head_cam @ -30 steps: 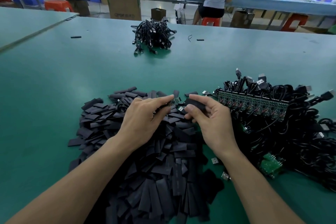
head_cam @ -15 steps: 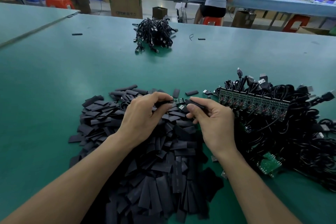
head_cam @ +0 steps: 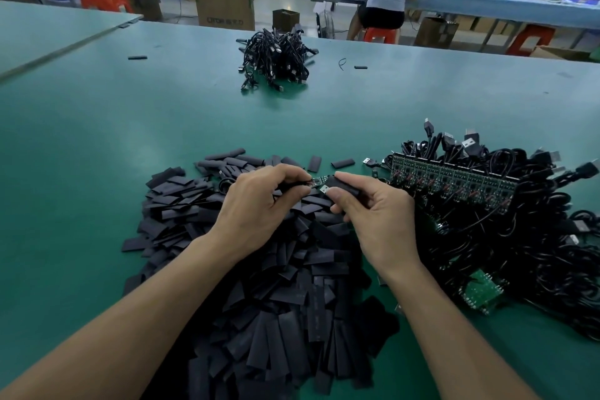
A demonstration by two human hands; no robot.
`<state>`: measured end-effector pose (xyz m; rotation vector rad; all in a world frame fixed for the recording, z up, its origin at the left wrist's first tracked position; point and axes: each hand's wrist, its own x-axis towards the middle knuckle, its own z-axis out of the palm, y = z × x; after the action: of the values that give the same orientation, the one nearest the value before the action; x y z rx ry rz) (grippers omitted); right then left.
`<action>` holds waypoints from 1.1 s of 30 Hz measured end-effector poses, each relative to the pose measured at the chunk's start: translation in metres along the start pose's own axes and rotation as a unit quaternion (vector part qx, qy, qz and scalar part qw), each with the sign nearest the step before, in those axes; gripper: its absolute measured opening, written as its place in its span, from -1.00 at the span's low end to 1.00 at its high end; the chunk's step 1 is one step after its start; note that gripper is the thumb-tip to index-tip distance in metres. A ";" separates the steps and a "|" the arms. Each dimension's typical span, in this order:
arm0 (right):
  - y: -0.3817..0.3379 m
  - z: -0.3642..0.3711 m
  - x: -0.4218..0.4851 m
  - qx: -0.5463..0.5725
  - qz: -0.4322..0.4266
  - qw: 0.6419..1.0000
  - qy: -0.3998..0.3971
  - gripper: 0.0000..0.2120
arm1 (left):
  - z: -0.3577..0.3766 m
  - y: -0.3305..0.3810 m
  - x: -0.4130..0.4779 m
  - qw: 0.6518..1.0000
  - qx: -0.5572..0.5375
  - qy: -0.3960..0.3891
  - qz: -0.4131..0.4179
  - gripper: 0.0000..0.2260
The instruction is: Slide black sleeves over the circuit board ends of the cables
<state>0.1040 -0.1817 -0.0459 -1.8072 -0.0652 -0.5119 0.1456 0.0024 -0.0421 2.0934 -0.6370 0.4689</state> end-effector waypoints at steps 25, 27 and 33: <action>-0.015 -0.002 -0.002 0.082 0.049 0.993 -0.070 -0.78 | 0.001 -0.002 0.000 1.000 0.028 0.000 -0.001 -0.78; -0.015 -0.002 -0.002 0.080 0.047 0.994 -0.062 -0.79 | 0.001 -0.001 -0.001 0.999 0.036 0.012 0.009 -0.77; -0.013 -0.002 -0.001 0.089 0.047 0.994 -0.045 -0.78 | 0.002 -0.003 0.000 0.998 0.058 0.004 0.010 -0.80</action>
<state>0.0990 -0.1791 -0.0339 -1.6491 -0.0841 -0.3465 0.1473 0.0021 -0.0451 2.1953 -0.6405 0.5379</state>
